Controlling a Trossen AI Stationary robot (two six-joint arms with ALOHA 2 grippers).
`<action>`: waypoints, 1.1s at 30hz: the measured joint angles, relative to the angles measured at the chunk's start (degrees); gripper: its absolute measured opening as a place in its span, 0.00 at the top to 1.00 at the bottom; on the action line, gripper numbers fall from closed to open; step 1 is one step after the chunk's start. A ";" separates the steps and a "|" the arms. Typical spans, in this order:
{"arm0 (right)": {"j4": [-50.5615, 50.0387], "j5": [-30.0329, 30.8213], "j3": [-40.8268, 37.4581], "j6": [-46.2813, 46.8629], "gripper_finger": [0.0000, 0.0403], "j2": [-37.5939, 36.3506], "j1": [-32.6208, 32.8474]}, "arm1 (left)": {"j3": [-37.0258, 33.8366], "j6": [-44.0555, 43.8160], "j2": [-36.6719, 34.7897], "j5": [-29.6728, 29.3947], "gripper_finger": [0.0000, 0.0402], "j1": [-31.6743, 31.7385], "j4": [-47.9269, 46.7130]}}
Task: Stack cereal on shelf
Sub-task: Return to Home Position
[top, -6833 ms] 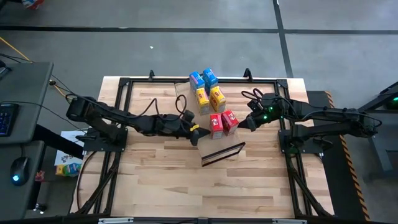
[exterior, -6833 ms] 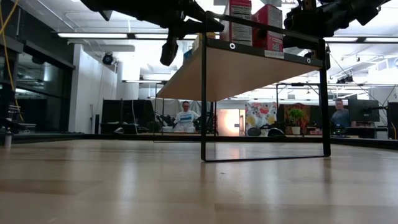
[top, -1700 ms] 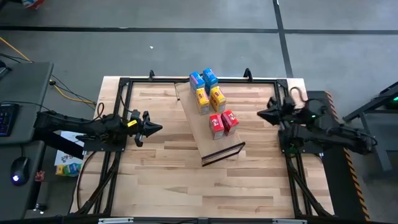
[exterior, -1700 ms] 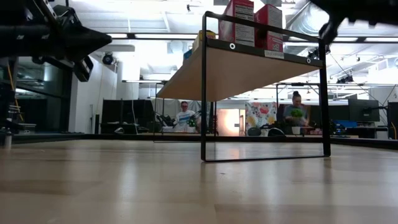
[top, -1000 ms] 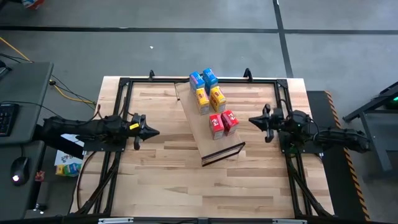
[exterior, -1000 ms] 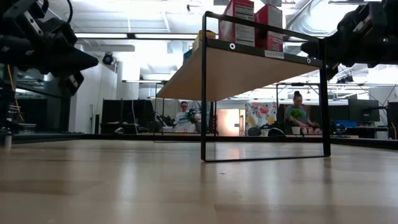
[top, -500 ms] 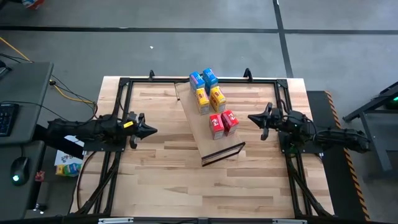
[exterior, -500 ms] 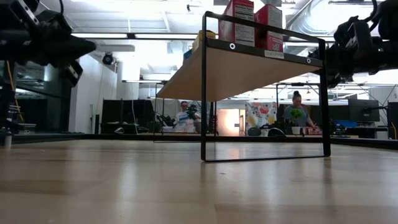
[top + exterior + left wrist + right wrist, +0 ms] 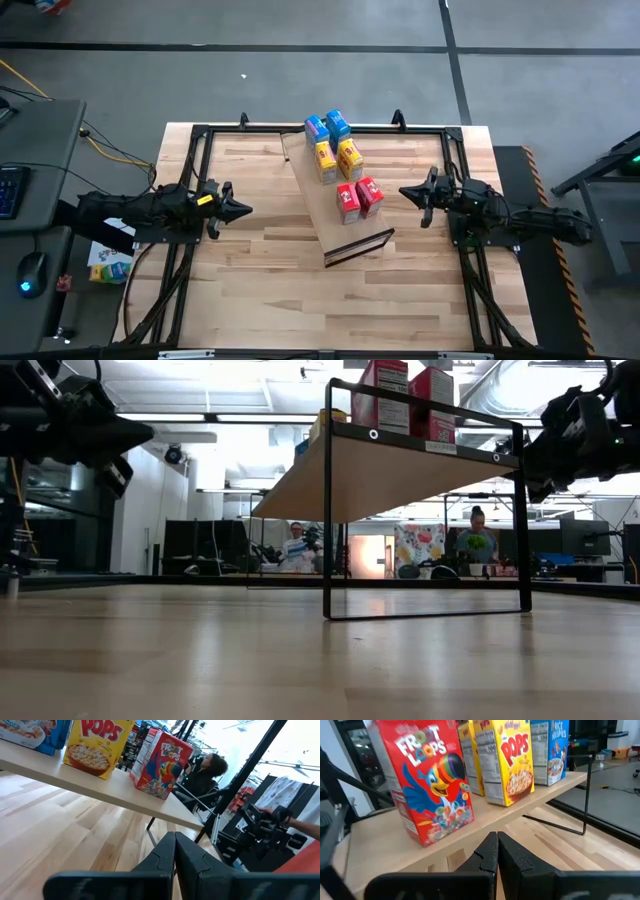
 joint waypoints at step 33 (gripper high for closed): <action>-3.60 0.41 -0.02 -0.01 1.00 -6.29 0.07 | 0.00 0.01 0.39 -0.20 1.00 -3.41 -0.08</action>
